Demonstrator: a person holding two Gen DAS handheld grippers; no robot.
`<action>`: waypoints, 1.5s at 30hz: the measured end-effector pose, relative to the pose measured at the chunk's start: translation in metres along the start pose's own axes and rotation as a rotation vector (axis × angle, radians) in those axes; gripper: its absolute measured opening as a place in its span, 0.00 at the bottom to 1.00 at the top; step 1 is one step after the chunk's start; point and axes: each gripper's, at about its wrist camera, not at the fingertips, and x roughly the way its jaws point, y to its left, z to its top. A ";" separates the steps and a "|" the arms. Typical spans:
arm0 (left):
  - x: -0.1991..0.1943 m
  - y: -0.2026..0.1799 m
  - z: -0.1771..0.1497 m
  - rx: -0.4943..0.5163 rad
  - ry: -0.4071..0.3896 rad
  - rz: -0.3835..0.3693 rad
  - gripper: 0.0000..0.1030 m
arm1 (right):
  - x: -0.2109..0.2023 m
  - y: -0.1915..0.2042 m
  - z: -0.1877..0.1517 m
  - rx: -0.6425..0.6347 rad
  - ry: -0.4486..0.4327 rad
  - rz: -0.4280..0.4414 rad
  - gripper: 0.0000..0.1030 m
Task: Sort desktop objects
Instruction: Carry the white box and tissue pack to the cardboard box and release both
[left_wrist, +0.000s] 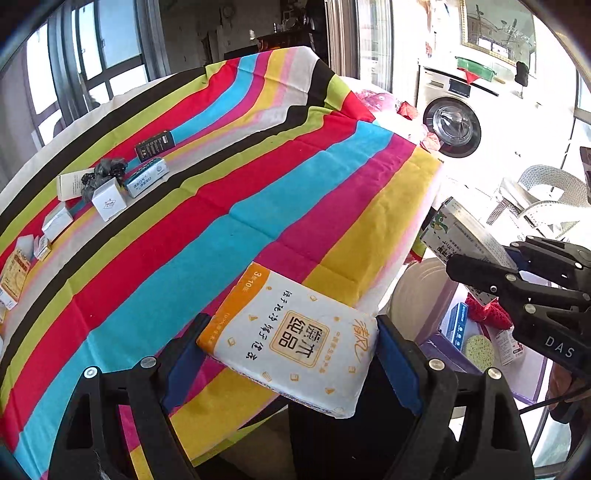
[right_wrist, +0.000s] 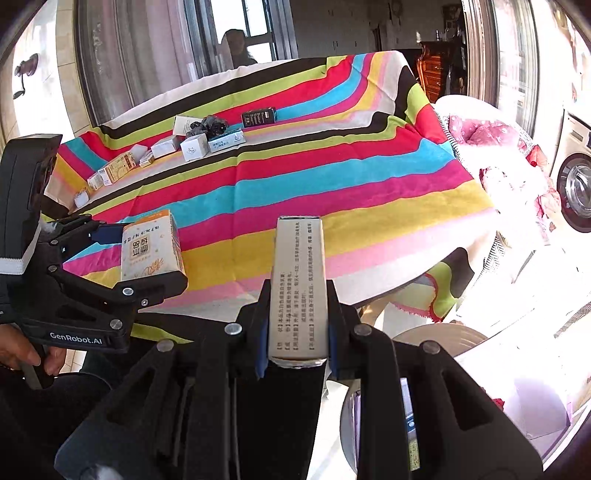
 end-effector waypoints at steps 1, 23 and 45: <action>0.002 -0.010 0.003 0.024 0.003 -0.014 0.84 | -0.003 -0.007 -0.004 0.013 0.002 -0.018 0.26; 0.029 -0.198 0.026 0.433 0.062 -0.227 0.84 | -0.076 -0.155 -0.076 0.341 -0.014 -0.364 0.26; 0.034 -0.233 0.015 0.526 0.028 -0.201 0.88 | -0.103 -0.184 -0.076 0.372 -0.039 -0.562 0.69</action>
